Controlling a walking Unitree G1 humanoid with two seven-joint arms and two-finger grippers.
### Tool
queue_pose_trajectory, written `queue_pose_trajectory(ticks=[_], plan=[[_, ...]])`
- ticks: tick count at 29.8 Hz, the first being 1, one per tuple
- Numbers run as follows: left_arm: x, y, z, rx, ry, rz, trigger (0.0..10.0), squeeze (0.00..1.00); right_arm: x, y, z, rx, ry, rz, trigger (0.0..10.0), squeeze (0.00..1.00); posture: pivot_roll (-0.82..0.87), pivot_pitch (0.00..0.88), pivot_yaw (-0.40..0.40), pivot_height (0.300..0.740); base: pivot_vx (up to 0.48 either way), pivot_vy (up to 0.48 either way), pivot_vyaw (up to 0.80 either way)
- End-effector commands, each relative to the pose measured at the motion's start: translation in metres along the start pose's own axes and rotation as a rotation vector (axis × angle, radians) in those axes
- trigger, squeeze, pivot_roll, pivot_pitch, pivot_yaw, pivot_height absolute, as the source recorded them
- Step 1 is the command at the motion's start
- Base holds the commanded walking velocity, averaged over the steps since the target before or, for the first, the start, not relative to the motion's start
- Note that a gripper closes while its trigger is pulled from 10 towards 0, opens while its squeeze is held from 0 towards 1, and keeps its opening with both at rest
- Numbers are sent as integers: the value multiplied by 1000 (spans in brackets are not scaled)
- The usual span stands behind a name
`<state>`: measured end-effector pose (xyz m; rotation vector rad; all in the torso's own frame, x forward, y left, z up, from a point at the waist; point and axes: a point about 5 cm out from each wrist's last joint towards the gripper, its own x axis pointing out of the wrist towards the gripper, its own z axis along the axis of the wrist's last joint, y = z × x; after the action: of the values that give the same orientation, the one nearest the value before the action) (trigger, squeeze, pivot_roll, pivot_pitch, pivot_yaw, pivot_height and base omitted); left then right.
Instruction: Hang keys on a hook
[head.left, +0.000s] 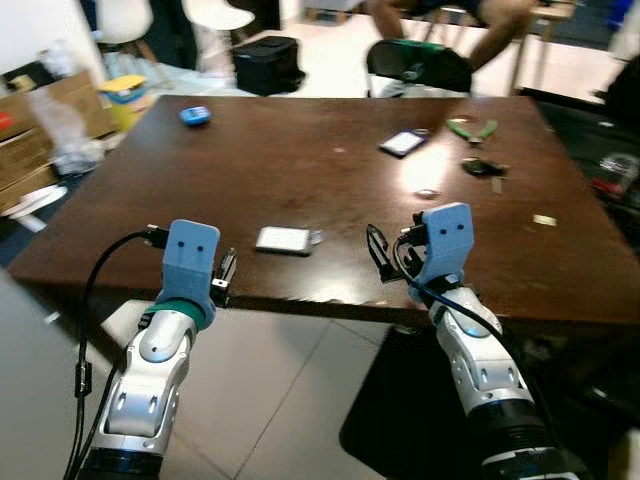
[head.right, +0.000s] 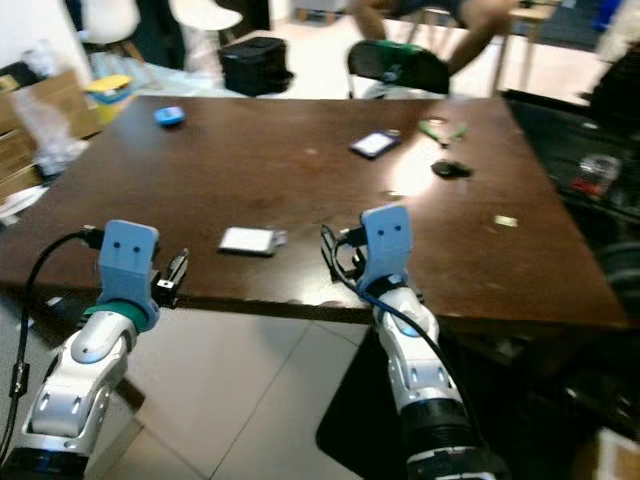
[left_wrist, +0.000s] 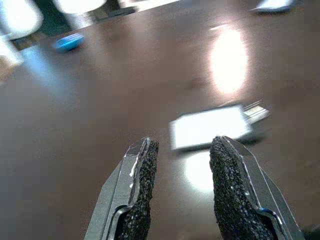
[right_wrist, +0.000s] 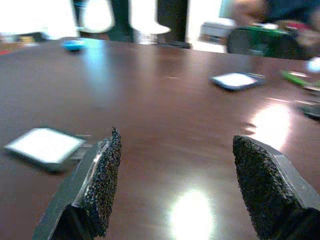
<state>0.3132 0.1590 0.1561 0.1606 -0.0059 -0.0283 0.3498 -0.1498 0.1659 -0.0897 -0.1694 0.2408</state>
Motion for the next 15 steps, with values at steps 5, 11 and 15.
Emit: queue_pose_trajectory(ticks=[5,11,15], plan=[[0,-2,-4,2,25,2,10000,0,-2,-1,-2,3,11,-9,10000,0,-104,33,120,740,380,0,-645],[0,-2,-4,3,25,5,10000,0,-2,-1,-2,-5,13,-11,10000,0,-104,33,120,740,359,0,-73],[0,-1,-4,5,25,8,10000,0,-2,-1,-1,-7,13,-10,10000,0,-103,33,121,740,253,0,0]])
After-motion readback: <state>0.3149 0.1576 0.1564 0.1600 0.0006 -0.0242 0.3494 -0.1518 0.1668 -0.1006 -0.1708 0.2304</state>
